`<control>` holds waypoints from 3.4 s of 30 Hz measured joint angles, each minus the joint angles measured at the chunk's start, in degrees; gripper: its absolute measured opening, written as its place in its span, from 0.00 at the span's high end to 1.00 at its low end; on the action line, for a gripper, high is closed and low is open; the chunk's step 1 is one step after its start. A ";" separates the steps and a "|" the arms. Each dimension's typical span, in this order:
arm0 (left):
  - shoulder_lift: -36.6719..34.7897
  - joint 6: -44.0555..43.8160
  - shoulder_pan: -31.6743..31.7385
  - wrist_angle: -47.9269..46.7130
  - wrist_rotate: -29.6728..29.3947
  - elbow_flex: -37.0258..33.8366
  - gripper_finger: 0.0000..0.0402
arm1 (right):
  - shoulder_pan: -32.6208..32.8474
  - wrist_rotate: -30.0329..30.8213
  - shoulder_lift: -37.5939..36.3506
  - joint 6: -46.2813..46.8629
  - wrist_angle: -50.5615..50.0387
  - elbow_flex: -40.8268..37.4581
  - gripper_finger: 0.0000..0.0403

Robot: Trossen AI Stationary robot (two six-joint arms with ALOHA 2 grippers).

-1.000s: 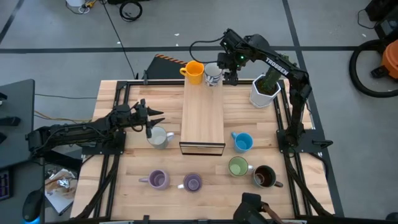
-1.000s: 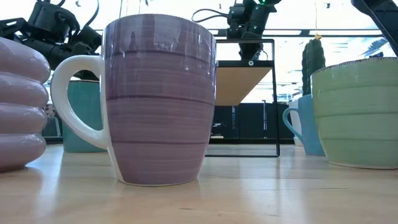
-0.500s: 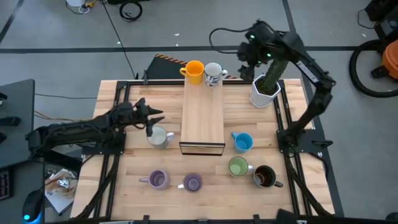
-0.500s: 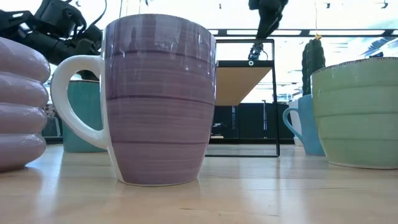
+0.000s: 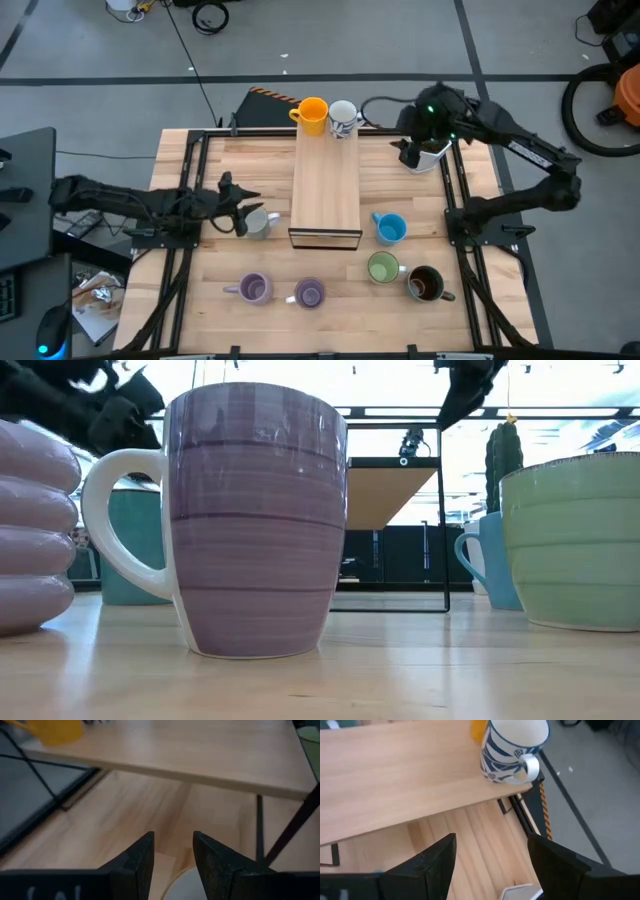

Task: Place coffee mugs
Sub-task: Put the left light blue mug on the shelf

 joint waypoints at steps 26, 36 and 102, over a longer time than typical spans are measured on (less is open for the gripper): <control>-0.01 -31.66 -11.16 -34.07 -10.70 11.88 0.65 | 7.90 -0.25 -5.76 -2.35 17.42 -14.72 0.38; 0.18 -37.93 -2.12 -39.21 2.52 14.51 0.65 | 7.90 -3.28 -5.73 -4.17 21.63 -17.88 0.38; 12.38 -11.21 4.26 -38.70 16.48 16.96 0.91 | 7.96 -9.83 -5.73 -3.05 27.36 -20.88 0.38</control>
